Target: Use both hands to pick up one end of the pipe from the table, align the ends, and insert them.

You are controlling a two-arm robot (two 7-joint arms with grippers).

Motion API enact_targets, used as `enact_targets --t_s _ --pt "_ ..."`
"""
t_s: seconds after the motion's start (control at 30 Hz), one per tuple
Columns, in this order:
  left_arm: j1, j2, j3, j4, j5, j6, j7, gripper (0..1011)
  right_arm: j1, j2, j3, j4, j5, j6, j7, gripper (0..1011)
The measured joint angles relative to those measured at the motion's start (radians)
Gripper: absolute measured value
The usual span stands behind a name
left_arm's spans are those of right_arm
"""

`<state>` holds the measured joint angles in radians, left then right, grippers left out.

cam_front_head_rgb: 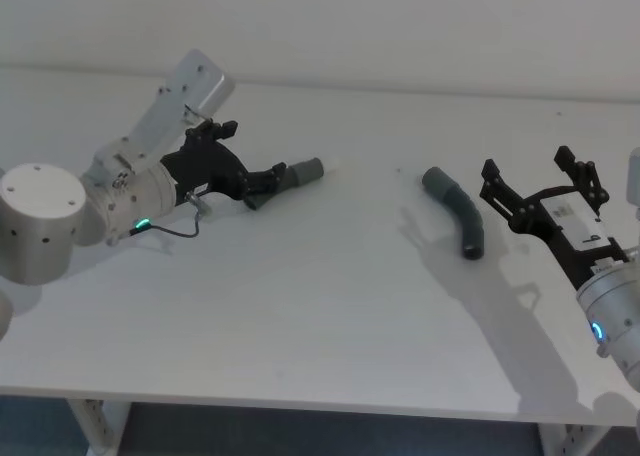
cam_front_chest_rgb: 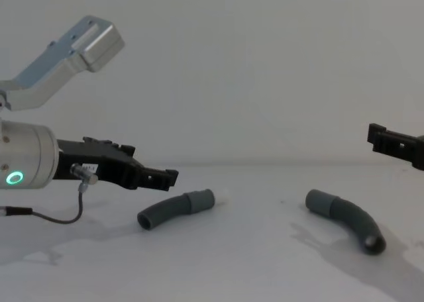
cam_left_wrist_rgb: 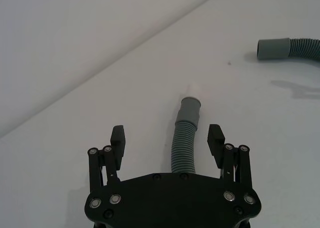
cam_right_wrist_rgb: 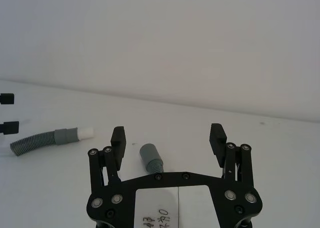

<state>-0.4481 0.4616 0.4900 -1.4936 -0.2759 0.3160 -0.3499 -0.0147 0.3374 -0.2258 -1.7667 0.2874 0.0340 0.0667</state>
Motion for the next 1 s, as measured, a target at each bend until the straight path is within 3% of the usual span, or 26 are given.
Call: enact_targets --t_s 1.0 --pt "-0.144 -0.072 0.046 0.236 0.021 -0.011 -0.145 1002 0.000 0.000 0.000 0.000 0.000 0.000 0.000 1001"
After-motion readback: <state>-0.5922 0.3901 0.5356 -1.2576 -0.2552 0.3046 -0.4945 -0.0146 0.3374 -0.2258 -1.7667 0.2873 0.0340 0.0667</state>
